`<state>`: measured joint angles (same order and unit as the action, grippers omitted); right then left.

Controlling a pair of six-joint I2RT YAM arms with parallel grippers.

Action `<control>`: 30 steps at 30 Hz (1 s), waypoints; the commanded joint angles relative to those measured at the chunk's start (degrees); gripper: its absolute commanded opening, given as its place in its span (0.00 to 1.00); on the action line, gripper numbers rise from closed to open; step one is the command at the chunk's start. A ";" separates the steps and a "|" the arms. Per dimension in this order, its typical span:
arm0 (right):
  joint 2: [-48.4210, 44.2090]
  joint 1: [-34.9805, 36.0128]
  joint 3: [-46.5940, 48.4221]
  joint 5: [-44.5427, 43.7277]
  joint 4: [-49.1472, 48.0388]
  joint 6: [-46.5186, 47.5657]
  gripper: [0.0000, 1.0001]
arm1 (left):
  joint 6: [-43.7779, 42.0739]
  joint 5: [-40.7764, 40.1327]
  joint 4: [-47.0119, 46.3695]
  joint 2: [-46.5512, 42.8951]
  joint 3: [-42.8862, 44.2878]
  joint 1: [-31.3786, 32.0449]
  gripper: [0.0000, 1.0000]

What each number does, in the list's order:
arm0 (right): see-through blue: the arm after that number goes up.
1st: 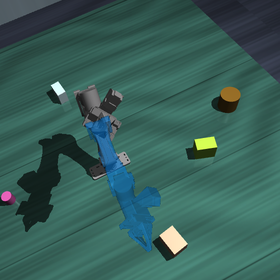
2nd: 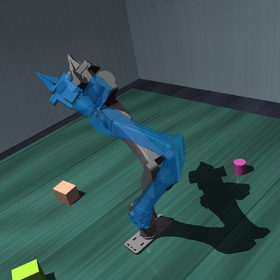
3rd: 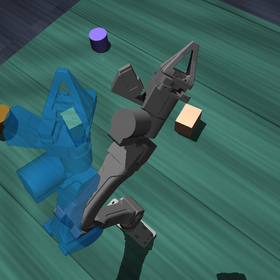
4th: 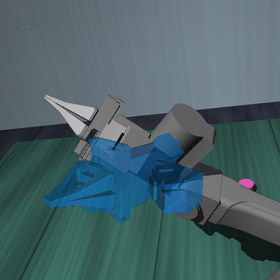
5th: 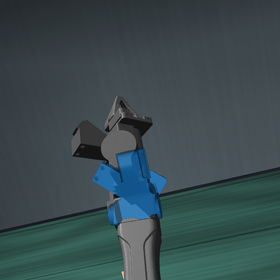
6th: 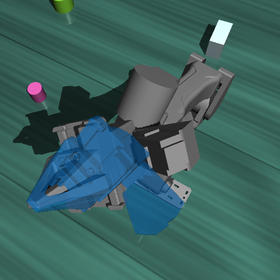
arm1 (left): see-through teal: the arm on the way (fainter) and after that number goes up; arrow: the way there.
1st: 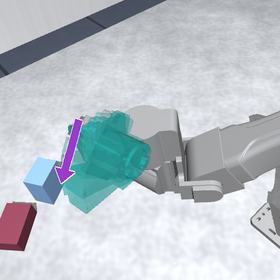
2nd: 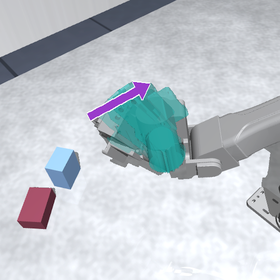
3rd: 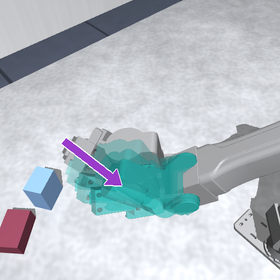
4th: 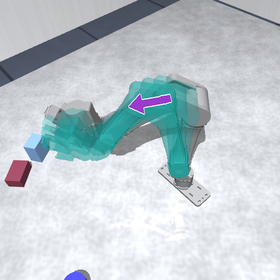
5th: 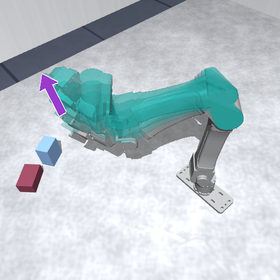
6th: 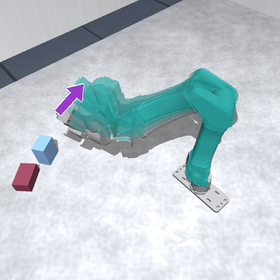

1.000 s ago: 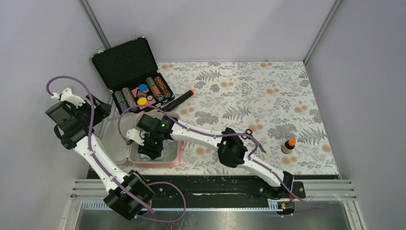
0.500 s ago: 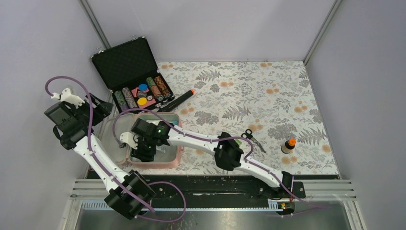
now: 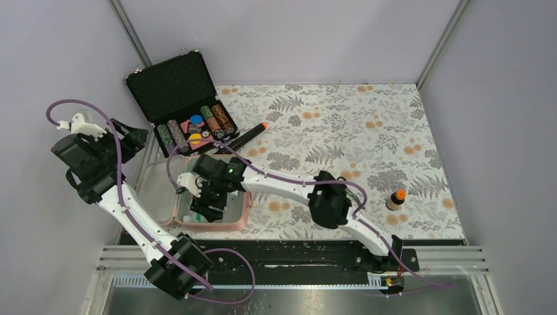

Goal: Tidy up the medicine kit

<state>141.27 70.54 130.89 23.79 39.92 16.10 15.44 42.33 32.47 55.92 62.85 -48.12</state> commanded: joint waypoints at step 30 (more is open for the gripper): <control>-89.40 -63.16 -84.11 -39.30 3.45 1.00 0.68 | -26.70 -0.99 -0.96 18.29 -4.46 62.91 0.66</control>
<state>55.88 15.84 51.72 -9.45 40.88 16.53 -0.99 42.19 26.83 71.81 55.42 9.82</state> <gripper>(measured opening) 0.697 0.666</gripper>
